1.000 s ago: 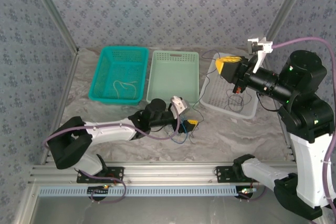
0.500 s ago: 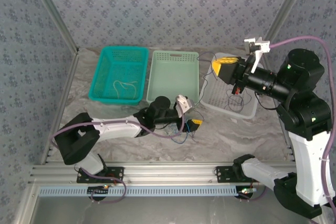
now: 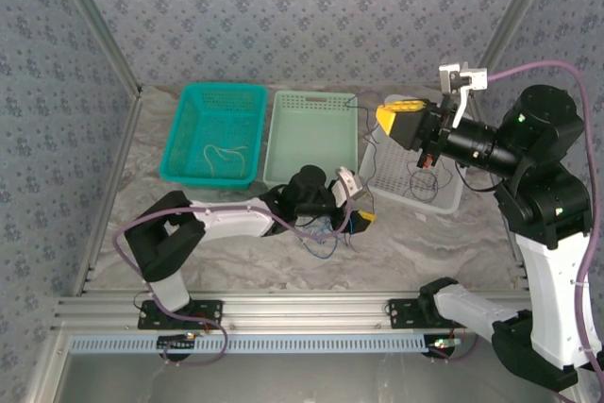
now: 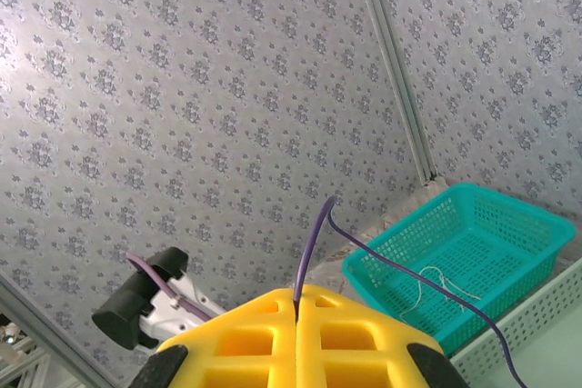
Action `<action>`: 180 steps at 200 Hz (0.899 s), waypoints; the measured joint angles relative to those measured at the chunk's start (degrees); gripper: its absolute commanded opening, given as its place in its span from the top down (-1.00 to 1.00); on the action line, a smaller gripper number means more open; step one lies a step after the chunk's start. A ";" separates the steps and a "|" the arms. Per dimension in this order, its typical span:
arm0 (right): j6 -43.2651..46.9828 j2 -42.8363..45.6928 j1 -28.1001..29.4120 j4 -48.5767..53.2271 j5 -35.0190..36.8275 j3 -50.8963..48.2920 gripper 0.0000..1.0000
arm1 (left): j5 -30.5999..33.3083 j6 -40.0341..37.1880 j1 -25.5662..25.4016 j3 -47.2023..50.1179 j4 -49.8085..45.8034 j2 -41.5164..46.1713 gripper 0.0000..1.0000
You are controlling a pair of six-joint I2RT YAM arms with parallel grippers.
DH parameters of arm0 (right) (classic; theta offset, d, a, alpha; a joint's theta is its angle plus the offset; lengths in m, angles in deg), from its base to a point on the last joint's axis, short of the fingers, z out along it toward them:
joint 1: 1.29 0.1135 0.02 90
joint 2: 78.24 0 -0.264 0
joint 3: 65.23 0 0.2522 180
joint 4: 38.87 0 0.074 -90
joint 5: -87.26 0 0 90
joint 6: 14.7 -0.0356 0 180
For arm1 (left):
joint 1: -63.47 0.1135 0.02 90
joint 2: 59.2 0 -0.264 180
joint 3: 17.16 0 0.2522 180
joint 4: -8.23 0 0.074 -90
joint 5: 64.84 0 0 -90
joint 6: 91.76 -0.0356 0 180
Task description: Untangle the cables
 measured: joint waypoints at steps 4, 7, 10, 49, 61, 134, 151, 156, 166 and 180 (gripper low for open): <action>-0.02 -0.11 0.00 0.02 0.00 0.35 1.00 | -0.22 0.04 0.00 0.00 -0.24 -0.52 -0.47; -0.02 -0.17 0.00 -0.02 0.02 0.66 1.00 | -0.33 0.13 0.00 0.00 -0.39 -0.85 -0.46; -0.02 -0.33 0.00 0.04 0.07 1.11 1.00 | -0.52 0.24 0.00 0.00 -0.55 -1.22 -0.47; 0.00 -1.99 0.00 0.07 1.01 6.73 1.00 | -1.09 0.15 -1.55 -0.59 -4.17 -3.61 -0.38; 0.00 -2.47 0.00 0.09 1.22 8.15 1.00 | -0.52 -0.22 -2.34 -1.60 -5.90 -3.98 -0.33; 3.61 -9.07 -0.39 7.69 7.67 28.09 1.00 | 5.64 -0.24 -2.93 -0.87 -10.45 -5.84 0.17; 5.22 -10.05 -0.39 9.25 10.54 32.87 1.00 | 7.69 -0.22 -2.93 -0.26 -11.91 -5.84 0.19; 5.81 -10.12 -0.39 9.60 11.41 33.70 1.00 | 8.15 -0.22 -2.93 -0.11 -12.39 -5.84 0.19; 6.71 -9.99 -0.39 10.21 13.33 34.64 1.00 | 9.33 -0.22 -2.93 0.22 -13.14 -5.84 0.19; 7.93 -9.29 -0.39 10.86 15.87 35.19 1.00 | 10.51 -0.22 -2.93 0.90 -14.21 -5.73 0.19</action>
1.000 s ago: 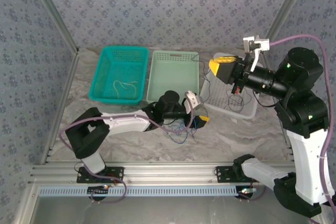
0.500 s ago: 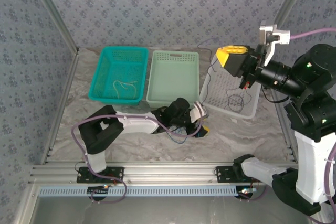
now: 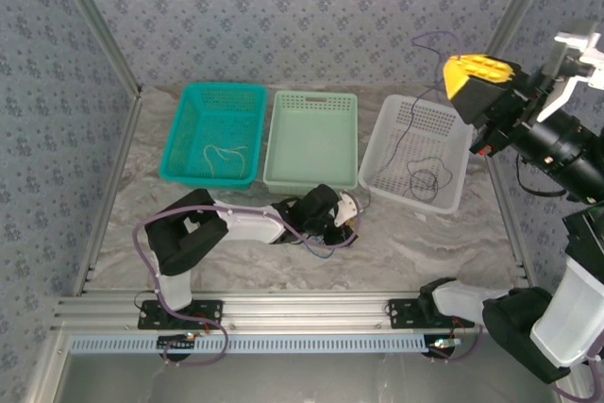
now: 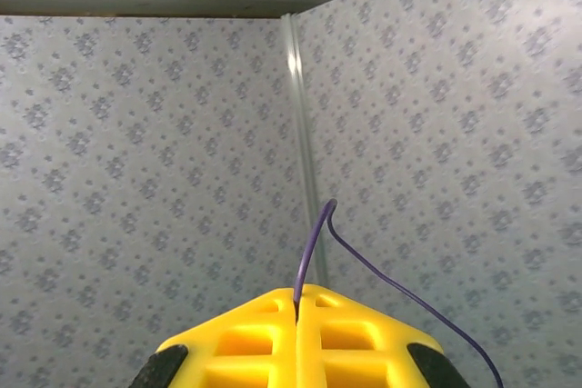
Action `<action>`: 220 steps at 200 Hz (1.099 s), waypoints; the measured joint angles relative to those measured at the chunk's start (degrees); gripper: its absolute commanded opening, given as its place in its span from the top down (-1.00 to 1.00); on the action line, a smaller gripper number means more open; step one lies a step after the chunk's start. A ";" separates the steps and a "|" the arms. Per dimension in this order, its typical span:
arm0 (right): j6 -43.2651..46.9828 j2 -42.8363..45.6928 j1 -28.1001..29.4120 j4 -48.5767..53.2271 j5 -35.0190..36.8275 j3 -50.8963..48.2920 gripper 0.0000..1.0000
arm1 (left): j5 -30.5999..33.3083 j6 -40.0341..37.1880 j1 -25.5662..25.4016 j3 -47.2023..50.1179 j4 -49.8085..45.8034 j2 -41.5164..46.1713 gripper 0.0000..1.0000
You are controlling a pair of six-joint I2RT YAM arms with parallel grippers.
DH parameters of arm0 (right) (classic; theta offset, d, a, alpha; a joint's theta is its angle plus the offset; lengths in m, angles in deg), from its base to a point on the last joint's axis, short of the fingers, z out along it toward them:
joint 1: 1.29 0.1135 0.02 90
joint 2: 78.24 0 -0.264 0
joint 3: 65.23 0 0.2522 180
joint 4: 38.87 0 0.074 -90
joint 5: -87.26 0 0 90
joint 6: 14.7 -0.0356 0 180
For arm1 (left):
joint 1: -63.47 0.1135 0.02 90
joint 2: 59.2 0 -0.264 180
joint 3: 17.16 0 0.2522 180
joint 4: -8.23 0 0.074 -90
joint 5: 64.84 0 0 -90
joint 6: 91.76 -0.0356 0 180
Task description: Untangle the cables
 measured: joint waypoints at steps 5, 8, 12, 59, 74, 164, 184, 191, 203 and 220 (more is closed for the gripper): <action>0.50 0.35 0.00 0.04 1.05 0.00 1.00 | 0.55 0.00 0.00 0.31 -0.52 0.07 0.19; 0.76 0.48 0.00 0.04 1.57 -0.02 1.00 | 0.81 0.00 0.00 0.46 -0.79 0.09 0.18; 1.16 0.72 0.00 0.02 2.36 -0.11 1.00 | 1.14 0.02 0.00 0.68 -1.27 0.17 0.17; 4.74 1.86 0.00 -0.02 10.19 -2.47 1.00 | 5.33 1.16 0.11 2.08 -4.76 0.50 0.13; 5.79 1.97 0.00 -0.07 11.82 -3.54 1.00 | 6.16 1.84 0.13 2.25 -4.90 0.72 0.10; 12.90 1.90 -7.15 -0.39 20.81 -23.06 1.00 | 8.31 3.72 0.15 2.23 -5.81 3.89 0.04; 12.85 1.42 -11.89 -1.25 19.39 -27.15 1.00 | 8.31 4.09 0.15 2.25 -5.66 5.31 0.04; 12.76 1.36 -13.53 -1.73 18.60 -28.61 1.00 | 8.31 4.15 0.15 2.29 -5.64 5.66 0.03; 12.63 1.36 -15.56 -2.58 17.53 -30.88 1.00 | 8.31 4.44 0.15 2.62 -5.51 6.29 0.03; 12.46 1.36 -17.73 -3.96 16.24 -34.03 1.00 | 8.31 4.59 0.15 3.21 -5.49 7.04 0.03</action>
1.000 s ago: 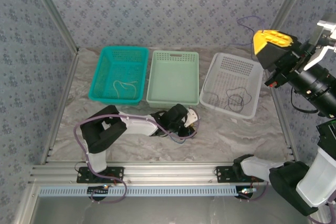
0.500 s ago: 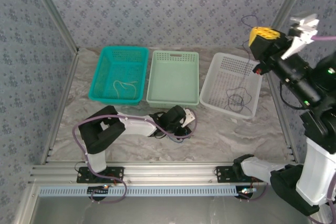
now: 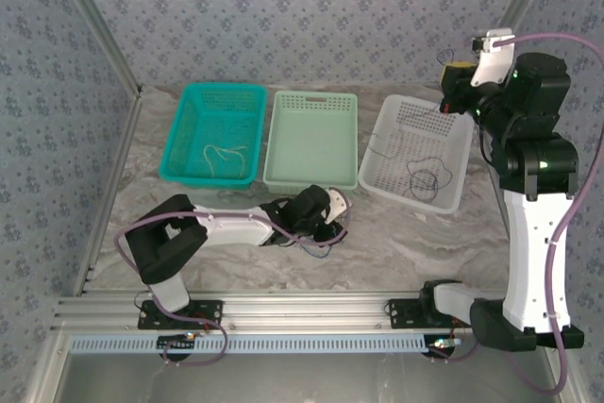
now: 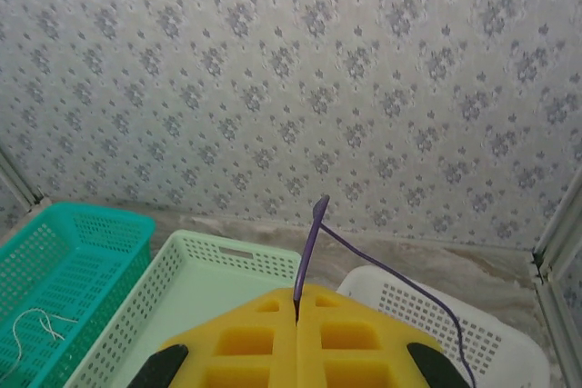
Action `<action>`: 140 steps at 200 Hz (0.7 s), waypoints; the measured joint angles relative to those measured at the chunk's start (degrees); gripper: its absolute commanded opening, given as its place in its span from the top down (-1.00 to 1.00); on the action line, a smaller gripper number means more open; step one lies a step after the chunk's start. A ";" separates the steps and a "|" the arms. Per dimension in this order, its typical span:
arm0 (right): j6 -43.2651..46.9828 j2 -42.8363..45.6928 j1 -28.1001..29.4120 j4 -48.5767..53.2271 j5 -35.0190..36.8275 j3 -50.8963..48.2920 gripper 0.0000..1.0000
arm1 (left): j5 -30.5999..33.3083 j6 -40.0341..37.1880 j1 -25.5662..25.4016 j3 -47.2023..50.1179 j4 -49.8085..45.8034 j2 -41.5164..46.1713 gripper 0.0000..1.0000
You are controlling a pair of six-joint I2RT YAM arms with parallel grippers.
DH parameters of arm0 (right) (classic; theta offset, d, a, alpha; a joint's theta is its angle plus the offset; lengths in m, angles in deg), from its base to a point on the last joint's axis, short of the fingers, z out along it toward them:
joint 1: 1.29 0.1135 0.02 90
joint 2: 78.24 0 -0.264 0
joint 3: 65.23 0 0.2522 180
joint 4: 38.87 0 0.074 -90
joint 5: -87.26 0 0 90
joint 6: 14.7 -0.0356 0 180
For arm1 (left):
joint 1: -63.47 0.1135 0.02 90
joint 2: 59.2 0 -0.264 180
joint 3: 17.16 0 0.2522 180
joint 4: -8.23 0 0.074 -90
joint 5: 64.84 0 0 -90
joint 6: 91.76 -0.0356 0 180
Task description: Untangle the cables
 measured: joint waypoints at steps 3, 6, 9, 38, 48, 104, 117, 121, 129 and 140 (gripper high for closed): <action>0.00 0.00 -0.26 -0.22 -0.20 -0.50 1.00 | 0.00 0.00 0.00 0.09 0.00 0.11 0.03; 0.00 0.00 -0.57 -0.52 -0.48 -1.09 1.00 | 0.02 0.04 0.00 0.20 0.02 0.24 0.03; -0.02 0.00 -0.90 -0.81 -0.72 -1.75 1.00 | 0.00 0.17 0.00 0.33 0.00 0.39 0.03; -0.46 0.00 -3.32 -2.91 -2.58 -6.84 1.00 | 0.50 0.39 0.00 1.09 0.24 1.75 0.03; -0.76 0.00 -4.00 -3.30 -3.23 -8.35 1.00 | 0.76 0.39 0.00 1.25 0.26 2.10 0.03; -2.91 -0.37 -6.71 -4.94 -4.02 -17.88 1.00 | 1.70 0.35 0.00 1.31 0.24 3.80 -0.02; -3.96 -1.42 -7.52 -5.11 -3.93 -20.68 1.00 | 1.79 0.35 0.00 1.31 0.17 4.31 -0.05; -4.33 -2.10 -7.87 -5.09 -3.85 -21.46 1.00 | 1.86 0.26 0.00 1.31 0.17 4.50 -0.05; -4.83 -3.54 -8.48 -5.07 -3.58 -22.67 0.96 | 1.95 0.24 0.00 1.31 0.20 4.90 -0.07; -5.66 -6.19 -9.05 -5.07 -3.21 -23.98 0.56 | 2.08 0.15 0.00 1.31 0.17 5.51 -0.11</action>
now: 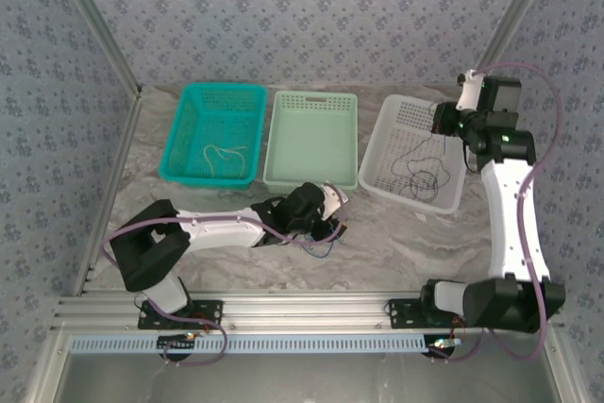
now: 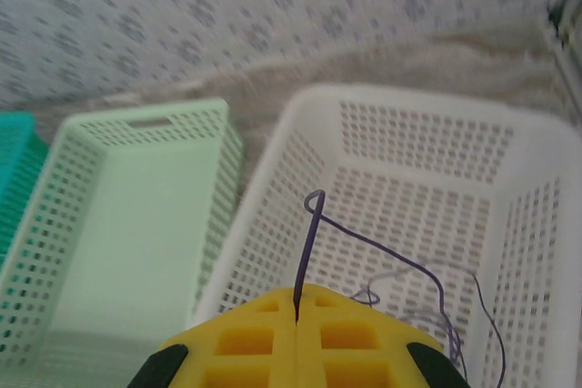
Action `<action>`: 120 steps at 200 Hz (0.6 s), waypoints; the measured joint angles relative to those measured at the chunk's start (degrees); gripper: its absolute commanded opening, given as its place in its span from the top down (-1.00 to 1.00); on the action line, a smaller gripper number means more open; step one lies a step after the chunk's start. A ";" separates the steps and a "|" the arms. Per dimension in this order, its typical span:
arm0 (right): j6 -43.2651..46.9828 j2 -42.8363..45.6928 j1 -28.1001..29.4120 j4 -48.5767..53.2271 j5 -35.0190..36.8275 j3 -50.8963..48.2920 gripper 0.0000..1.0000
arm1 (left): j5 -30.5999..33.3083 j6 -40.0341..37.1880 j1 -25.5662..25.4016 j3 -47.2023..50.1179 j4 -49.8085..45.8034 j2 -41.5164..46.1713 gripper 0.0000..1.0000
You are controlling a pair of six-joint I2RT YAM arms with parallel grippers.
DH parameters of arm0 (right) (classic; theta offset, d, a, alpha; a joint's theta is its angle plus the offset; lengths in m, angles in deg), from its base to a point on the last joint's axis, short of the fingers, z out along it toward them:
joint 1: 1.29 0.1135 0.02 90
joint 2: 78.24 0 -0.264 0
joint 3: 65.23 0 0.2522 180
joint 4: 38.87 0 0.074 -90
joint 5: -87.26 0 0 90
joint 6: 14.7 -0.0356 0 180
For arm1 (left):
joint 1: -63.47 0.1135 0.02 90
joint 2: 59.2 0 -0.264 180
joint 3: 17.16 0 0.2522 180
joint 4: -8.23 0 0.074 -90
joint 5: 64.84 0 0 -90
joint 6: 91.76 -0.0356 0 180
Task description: Untangle the cables
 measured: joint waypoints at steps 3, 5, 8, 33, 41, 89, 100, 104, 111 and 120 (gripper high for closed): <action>-0.11 -0.72 -0.11 0.02 0.15 -0.31 0.52 | 0.07 0.07 0.00 0.00 0.02 0.11 -0.14; -0.28 -1.14 -0.15 0.02 0.22 -0.46 0.52 | 0.09 0.02 0.00 0.00 0.02 0.22 -0.16; -0.50 -2.08 -0.24 0.04 0.31 -0.81 0.51 | 0.09 0.02 0.00 0.00 0.02 0.42 -0.18; -2.10 -8.55 -0.31 1.03 0.90 -2.38 -0.20 | 0.11 0.33 0.00 0.00 -0.02 1.81 -0.32; -2.12 -10.08 -0.31 1.27 1.18 -2.93 -0.50 | 0.15 0.50 0.00 0.00 -0.02 2.38 -0.38; -2.75 -8.50 1.27 1.60 2.32 -5.14 -0.63 | 1.60 1.84 0.00 0.33 -0.63 7.37 -0.66; -2.75 -5.44 3.28 1.20 2.36 -6.43 -0.62 | 2.43 2.21 0.04 0.46 -1.03 8.57 -0.69; -2.78 -4.33 4.20 1.22 2.34 -6.93 -0.61 | 2.67 2.45 0.15 0.57 -1.09 9.03 -0.70; -2.75 -1.92 6.62 1.29 2.16 -7.82 -0.58 | 3.23 2.73 0.33 0.85 -1.33 9.99 -0.72; -2.75 1.01 10.27 1.36 2.08 -8.85 -0.55 | 3.96 3.23 0.72 1.27 -1.84 11.43 -0.76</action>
